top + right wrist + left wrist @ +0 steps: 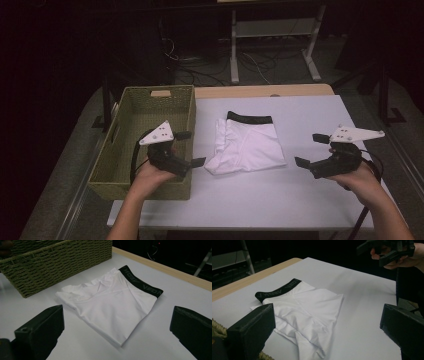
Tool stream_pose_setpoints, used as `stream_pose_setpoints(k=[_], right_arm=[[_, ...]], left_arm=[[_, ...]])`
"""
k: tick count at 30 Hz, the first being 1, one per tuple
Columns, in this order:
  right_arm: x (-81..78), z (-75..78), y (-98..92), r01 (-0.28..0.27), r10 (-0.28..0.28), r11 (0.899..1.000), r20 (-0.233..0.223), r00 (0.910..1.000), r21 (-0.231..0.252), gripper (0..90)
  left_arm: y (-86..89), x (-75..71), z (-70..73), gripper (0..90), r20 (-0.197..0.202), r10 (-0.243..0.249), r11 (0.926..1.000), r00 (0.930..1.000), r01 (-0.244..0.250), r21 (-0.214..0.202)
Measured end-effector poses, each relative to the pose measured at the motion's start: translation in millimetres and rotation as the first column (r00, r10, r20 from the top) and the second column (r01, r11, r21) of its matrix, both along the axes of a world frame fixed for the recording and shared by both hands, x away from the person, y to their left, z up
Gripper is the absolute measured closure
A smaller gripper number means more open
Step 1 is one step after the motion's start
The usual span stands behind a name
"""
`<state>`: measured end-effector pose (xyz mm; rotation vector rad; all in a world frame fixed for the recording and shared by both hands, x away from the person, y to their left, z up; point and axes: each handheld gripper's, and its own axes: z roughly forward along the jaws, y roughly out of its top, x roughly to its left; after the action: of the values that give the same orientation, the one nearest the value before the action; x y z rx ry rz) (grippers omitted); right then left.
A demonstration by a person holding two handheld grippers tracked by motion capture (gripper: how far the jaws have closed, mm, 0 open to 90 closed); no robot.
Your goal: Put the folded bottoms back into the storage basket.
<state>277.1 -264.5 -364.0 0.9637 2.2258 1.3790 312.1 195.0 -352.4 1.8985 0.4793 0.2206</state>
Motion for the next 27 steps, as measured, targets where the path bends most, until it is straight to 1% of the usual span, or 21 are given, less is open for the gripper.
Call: stream_pose_setpoints(k=[8, 15, 24, 25, 27], right_arm=[[0.0, -7.1, 1.5, -0.005, 0.005, 1.000, -0.016, 0.9999, 0.002, 0.0], [0.3, -19.2, 4.3, -0.016, 0.015, 1.000, -0.042, 0.9990, -0.002, 0.0], [1.4, -29.6, 4.0, -0.011, 0.010, 1.000, -0.055, 0.9984, -0.010, 0.0], [1.5, -32.0, 3.5, -0.004, 0.003, 1.000, -0.063, 0.9980, -0.007, 0.0], [1.8, -33.6, 3.5, -0.003, 0.003, 1.000, -0.061, 0.9981, -0.009, 0.0]], left_arm=[[0.2, -0.4, -0.1, 0.0, 0.001, 0.000, 1.0000, 1.0000, 0.000, -0.002], [0.3, -0.3, -0.1, 0.0, 0.000, -0.002, 1.0000, 1.0000, 0.002, -0.004], [0.3, -0.6, -0.1, 0.0, 0.000, -0.003, 1.0000, 1.0000, 0.003, -0.006], [0.3, -0.6, -0.1, 0.0, 0.001, -0.003, 1.0000, 1.0000, 0.003, -0.006], [0.3, -0.6, -0.1, 0.1, 0.001, -0.003, 1.0000, 1.0000, 0.003, -0.006]])
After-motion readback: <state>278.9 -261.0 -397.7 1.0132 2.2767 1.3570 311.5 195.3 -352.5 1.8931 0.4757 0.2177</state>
